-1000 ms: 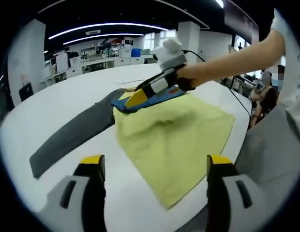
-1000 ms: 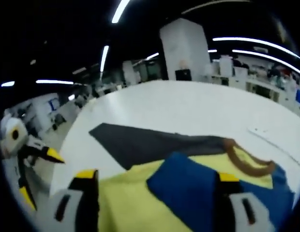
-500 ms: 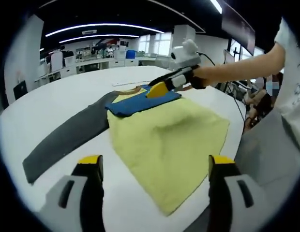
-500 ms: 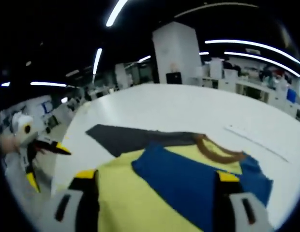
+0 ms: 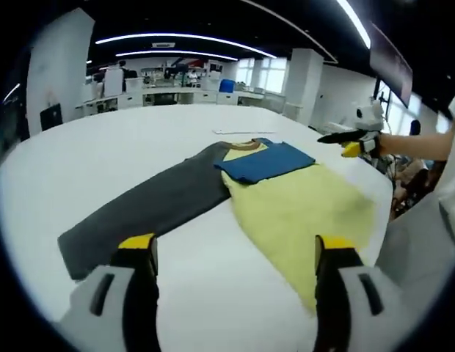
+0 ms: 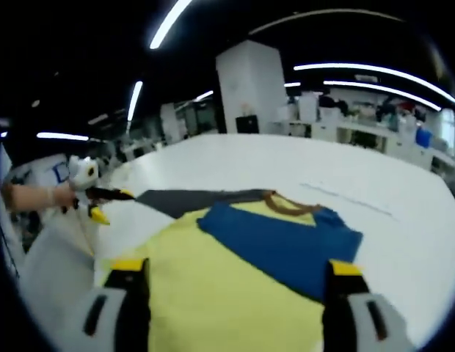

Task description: Fold the garment on the visible template until the final outline fits inside the template.

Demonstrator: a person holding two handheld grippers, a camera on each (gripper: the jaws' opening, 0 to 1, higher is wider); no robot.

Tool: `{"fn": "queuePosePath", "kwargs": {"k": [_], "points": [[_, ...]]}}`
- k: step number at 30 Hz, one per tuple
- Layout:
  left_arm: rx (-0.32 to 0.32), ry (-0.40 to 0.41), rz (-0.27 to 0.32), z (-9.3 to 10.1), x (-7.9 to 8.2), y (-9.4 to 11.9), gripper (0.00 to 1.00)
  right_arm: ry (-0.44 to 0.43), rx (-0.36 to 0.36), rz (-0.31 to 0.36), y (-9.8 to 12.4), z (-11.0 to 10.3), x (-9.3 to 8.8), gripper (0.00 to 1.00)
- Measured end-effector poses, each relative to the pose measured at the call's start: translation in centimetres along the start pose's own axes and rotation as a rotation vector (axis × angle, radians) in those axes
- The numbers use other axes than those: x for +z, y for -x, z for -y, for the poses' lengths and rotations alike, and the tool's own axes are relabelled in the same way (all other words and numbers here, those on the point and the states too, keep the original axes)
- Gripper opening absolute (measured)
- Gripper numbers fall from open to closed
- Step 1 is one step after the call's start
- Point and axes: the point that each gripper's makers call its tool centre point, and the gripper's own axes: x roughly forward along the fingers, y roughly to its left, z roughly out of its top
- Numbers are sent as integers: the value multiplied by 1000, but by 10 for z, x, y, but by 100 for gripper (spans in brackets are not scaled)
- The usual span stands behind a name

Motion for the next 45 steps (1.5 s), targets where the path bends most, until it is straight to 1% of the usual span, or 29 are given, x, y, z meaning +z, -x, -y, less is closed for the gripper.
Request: {"fn": "queuePosePath", "kwargs": {"k": [1, 2, 3, 4, 6, 7, 8, 10, 11, 12, 13, 15, 16, 18, 21, 23, 24, 25, 27, 30, 33, 34, 36, 37, 41, 42, 43, 44, 45], "points": [[12, -7, -3, -4, -1, 1, 82, 5, 4, 21, 4, -2, 4, 99], [35, -30, -12, -19, -4, 2, 82, 4, -1, 22, 9, -3, 3, 99], [45, -12, -12, -26, -5, 3, 82, 3, -3, 23, 14, -4, 3, 99], [85, 35, -11, -39, -8, 5, 82, 5, 0, 28, 20, -8, 3, 99], [135, 90, 8, -61, -8, 7, 82, -1, -3, 42, 29, -10, 4, 99], [178, 111, 19, -80, -9, 10, 81, -10, -2, 48, 33, -12, 4, 99], [214, 137, 17, -90, -12, 13, 81, -18, -3, 52, 38, -13, 4, 99], [297, 151, 38, -113, -12, 20, 76, -33, -12, 62, 45, -14, 5, 99], [350, 155, 9, -126, -19, 25, 74, -35, -20, 67, 47, -13, 5, 97], [362, 144, -2, -131, -21, 26, 72, -44, -22, 82, 50, -14, 7, 96], [390, 162, -7, -139, -26, 28, 69, -65, -19, 98, 53, -19, 9, 95], [414, 218, -13, -146, -32, 29, 64, -63, -21, 114, 56, -25, 10, 97], [429, 251, -16, -151, -39, 30, 62, -56, -23, 109, 56, -26, 9, 97], [440, 271, -24, -162, -44, 29, 59, -25, -45, 98, 59, -27, 7, 96], [469, 298, -23, -170, -52, 27, 54, -26, -52, 104, 65, -24, 9, 97], [483, 318, -27, -171, -56, 28, 47, -29, -50, 106, 68, -24, 10, 97], [508, 348, -35, -176, -61, 28, 44, -27, -55, 104, 69, -23, 10, 96], [523, 327, -4, -182, -56, 28, 41, -22, -59, 97, 70, -22, 9, 96], [534, 353, 1, -184, -59, 27, 35, -15, -68, 91, 74, -20, 8, 96], [565, 345, -23, -191, -59, 27, 23, -30, -84, 100, 79, -13, 9, 96], [574, 357, -31, -194, -60, 25, 5, -44, -91, 107, 82, -10, 8, 95], [571, 355, -29, -193, -60, 24, 3, -45, -97, 106, 82, -10, 8, 95], [573, 356, -29, -192, -58, 24, 0, -46, -102, 104, 83, -9, 6, 94], [569, 375, -36, -190, -57, 25, 0, -51, -101, 104, 83, -10, 4, 94], [558, 358, -34, -184, -53, 26, 0, -65, -91, 102, 81, -11, 0, 93], [556, 354, -39, -184, -49, 28, 0, -66, -90, 101, 81, -12, 0, 93], [555, 361, -40, -183, -48, 29, 0, -65, -88, 102, 80, -12, 0, 93], [550, 386, -38, -185, -50, 28, 0, -64, -86, 99, 79, -12, 0, 93], [537, 413, -28, -182, -47, 27, 0, -60, -82, 97, 77, -14, 0, 93]]}}
